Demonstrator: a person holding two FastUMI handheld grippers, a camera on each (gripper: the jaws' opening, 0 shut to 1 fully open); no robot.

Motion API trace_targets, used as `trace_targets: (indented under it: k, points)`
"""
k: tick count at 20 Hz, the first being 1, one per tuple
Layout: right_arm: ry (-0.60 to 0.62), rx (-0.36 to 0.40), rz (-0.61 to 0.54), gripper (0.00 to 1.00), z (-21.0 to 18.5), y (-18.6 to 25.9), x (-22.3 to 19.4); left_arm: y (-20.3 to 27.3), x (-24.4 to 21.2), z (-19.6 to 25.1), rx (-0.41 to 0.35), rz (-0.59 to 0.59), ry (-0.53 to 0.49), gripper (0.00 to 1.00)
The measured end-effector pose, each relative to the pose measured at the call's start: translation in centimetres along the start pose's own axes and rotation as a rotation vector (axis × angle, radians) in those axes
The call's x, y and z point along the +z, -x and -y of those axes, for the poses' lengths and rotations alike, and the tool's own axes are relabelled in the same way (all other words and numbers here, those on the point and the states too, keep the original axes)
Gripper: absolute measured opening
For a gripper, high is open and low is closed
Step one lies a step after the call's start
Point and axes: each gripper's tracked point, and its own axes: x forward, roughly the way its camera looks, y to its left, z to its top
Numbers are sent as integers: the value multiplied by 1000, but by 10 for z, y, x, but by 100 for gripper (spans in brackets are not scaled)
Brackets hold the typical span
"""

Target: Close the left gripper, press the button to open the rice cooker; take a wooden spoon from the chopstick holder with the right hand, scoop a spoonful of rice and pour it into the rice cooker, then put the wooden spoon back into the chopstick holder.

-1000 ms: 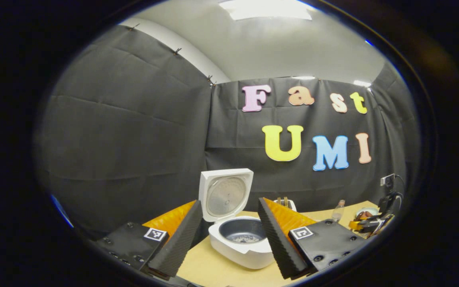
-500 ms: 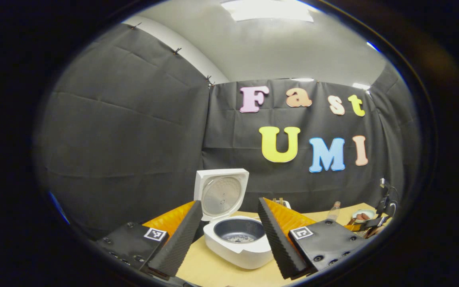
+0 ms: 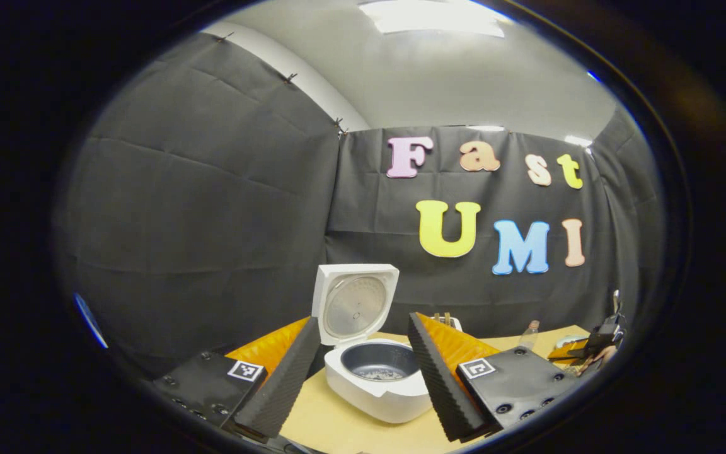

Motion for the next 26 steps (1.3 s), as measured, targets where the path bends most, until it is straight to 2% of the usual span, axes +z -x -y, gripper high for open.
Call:
trace_targets:
  k: [5,8,13,21,26]
  points:
    - [-96,62,4,15,-27,3,14,3,-3,-2,-1,-3,3,97]
    - [-132,122,-3,15,-57,7,16,2,-10,-5,1,-14,2,94]
    - [-238,236,-17,15,-108,7,21,4,-12,-15,14,-21,3,97]
    - [-226,322,-71,15,-172,-23,1,11,-19,-41,64,-35,-8,97]
    - [-162,361,-109,15,-217,-44,-19,18,-31,-58,107,-59,-8,99]
